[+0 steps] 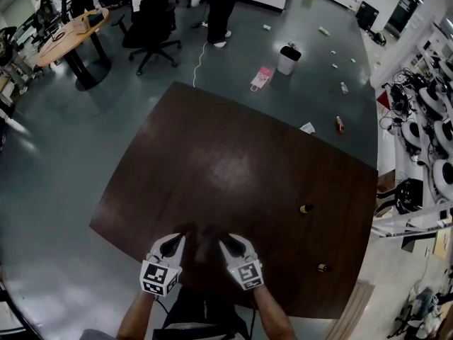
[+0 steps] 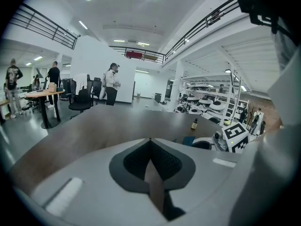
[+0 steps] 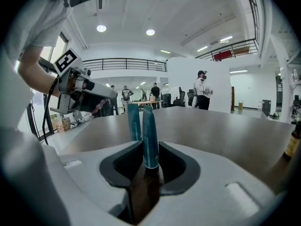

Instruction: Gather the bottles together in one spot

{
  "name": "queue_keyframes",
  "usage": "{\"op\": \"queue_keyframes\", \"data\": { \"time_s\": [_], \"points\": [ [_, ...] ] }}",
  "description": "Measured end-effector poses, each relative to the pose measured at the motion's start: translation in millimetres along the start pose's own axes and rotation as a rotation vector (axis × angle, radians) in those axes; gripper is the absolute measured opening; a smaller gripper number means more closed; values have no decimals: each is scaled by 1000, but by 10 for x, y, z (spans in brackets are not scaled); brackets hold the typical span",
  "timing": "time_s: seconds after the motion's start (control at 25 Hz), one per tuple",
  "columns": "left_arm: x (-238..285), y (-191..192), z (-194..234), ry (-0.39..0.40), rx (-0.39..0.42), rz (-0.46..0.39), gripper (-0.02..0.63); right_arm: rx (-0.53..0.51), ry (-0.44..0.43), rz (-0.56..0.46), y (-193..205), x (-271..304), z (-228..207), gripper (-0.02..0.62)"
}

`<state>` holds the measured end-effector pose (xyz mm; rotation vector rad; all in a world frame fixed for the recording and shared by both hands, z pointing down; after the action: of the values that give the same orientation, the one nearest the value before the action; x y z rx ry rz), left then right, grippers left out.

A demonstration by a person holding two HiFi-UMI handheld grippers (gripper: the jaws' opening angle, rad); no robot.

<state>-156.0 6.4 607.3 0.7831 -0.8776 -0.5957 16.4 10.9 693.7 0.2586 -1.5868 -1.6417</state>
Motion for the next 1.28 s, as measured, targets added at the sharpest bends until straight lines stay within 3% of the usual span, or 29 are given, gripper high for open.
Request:
{"op": "queue_keyframes", "data": {
  "time_s": [0.16,0.32,0.4,0.6,0.72,1.0,1.28],
  "points": [
    [-25,0,-2,-4,-1,-1,0,2,-9,-2,-6,-7,15,118],
    [-36,-1,-3,-4,0,-2,0,28,-3,-14,20,1,59,229],
    [-51,-16,-27,-5,3,-2,0,33,7,-7,25,-38,60,253],
    [-100,-95,-77,4,16,-18,0,52,18,-17,-42,-211,69,253],
    [-174,-153,-163,16,20,-31,0,56,51,-33,-177,-422,40,205],
    [-88,-273,-510,109,55,-31,0,80,254,-85,-401,-933,-224,40],
    [21,-344,-1026,214,98,-33,0,119,406,-107,-451,-1360,-423,15]
  ]
}}
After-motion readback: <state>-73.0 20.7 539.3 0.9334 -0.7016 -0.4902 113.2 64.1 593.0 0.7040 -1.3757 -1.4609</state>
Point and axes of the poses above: the fingertips, and each gripper's own axes: x forward along the fingers, z to its left, y out of its underside, the point moved 5 cm from there along -x, backward along the fingers, and after that the axes turned 15 degrees about -x, right-handed, at the moved point
